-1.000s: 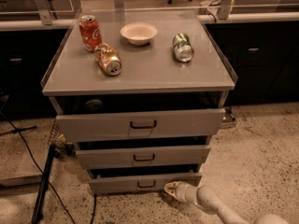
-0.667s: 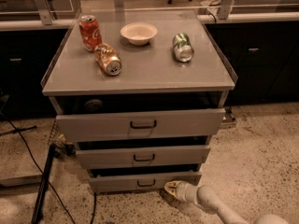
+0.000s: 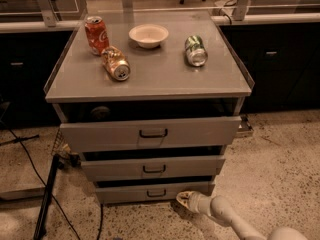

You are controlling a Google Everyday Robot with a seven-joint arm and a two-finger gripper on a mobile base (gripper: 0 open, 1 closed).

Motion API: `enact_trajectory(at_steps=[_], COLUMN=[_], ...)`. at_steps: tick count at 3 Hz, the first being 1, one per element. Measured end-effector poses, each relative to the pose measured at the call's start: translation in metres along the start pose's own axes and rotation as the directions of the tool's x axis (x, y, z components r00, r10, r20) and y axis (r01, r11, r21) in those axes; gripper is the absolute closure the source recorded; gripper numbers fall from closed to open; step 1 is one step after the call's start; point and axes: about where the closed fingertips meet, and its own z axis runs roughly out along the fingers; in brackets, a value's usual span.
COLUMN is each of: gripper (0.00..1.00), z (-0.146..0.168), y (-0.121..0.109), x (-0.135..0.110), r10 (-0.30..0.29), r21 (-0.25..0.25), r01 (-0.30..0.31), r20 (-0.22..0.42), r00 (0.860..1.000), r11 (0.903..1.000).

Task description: Close bottom drawer

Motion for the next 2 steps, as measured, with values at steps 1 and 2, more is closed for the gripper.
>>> enact_trajectory(at_steps=[1,2], gripper=[1.00,1.00], z=[0.005,0.000], y=[-0.007,0.005], x=[0.004,0.000], r10=[-0.002,-0.014], r21=[0.002,-0.087], r01=[0.002,0.011], r20=[-0.009,-0.038], r00=[1.000,0.999], r11=[1.0000,0.9961])
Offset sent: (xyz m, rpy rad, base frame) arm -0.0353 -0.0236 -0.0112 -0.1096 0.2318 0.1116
